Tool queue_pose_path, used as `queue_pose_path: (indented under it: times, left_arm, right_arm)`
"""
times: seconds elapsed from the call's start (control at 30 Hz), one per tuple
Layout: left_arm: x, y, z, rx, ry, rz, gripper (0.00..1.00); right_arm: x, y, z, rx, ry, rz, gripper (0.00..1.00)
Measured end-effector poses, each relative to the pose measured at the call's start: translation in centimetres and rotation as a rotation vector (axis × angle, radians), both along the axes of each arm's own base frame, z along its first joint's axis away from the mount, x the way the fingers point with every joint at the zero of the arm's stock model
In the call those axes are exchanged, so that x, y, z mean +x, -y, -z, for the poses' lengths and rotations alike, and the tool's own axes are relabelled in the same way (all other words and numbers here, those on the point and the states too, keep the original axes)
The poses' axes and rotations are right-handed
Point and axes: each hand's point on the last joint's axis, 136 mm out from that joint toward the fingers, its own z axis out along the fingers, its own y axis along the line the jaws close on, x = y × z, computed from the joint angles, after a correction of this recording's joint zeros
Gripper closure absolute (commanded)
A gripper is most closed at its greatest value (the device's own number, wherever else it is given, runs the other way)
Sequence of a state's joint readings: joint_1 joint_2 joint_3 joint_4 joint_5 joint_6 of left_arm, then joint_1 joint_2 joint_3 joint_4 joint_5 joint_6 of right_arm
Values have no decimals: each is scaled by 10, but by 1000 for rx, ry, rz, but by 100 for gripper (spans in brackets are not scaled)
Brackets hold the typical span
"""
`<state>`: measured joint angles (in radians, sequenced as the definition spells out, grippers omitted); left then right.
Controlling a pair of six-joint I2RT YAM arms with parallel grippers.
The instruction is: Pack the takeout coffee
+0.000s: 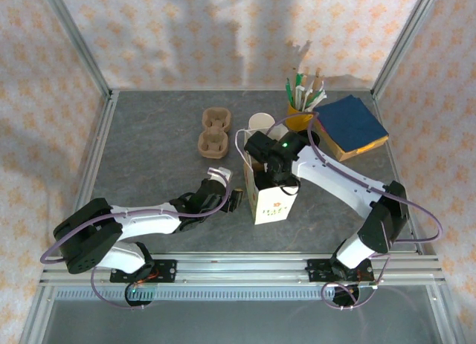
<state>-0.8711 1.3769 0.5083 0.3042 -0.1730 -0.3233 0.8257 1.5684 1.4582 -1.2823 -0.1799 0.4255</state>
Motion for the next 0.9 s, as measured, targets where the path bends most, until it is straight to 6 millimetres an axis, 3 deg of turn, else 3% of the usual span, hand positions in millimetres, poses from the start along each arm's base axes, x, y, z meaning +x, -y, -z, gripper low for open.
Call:
queue_pose_path:
  times: [0.9]
  left_arm:
    - [2,-2,-1,6,8,-13,17]
  right_arm:
    - [9,-1,-3,4,39,7,52]
